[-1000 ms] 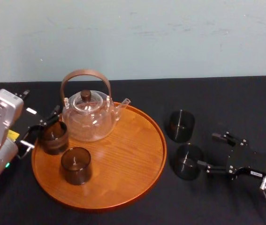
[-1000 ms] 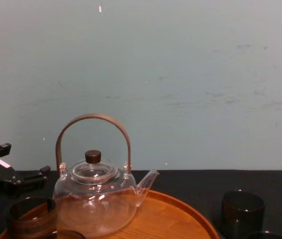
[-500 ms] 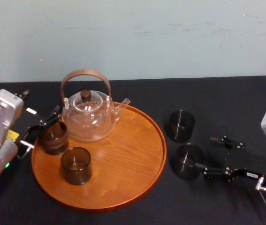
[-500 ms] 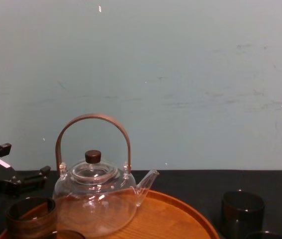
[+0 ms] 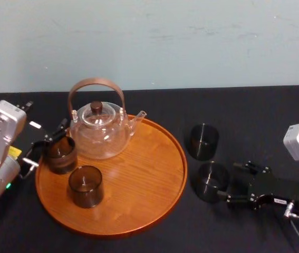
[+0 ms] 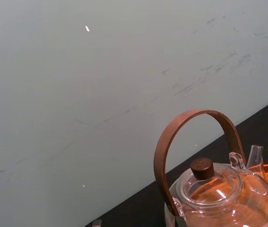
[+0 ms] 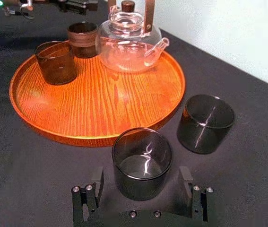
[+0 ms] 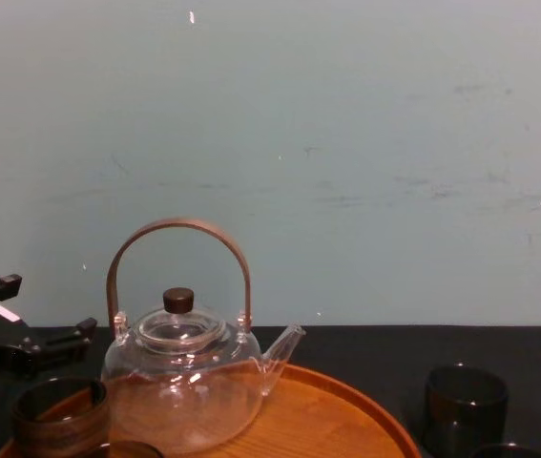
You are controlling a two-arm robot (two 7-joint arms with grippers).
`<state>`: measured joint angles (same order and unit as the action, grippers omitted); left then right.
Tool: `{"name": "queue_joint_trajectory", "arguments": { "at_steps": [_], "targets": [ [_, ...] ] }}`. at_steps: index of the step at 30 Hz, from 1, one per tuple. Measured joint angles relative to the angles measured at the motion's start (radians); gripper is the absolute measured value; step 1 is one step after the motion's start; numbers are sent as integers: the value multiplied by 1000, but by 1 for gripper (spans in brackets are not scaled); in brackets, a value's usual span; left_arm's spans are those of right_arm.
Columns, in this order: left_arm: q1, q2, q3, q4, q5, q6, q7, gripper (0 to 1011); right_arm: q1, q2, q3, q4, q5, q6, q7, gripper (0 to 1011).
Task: Pick up the glass from the table and place it on the tray.
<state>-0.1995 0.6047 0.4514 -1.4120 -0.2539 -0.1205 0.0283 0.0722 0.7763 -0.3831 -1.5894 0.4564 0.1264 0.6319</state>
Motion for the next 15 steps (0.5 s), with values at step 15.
{"name": "queue_joint_trajectory", "arguments": {
  "at_steps": [15],
  "targets": [
    [0,0,0,0,0,0,0,1001,51,-17,-39,40,13,39,9,1002]
  ]
}}
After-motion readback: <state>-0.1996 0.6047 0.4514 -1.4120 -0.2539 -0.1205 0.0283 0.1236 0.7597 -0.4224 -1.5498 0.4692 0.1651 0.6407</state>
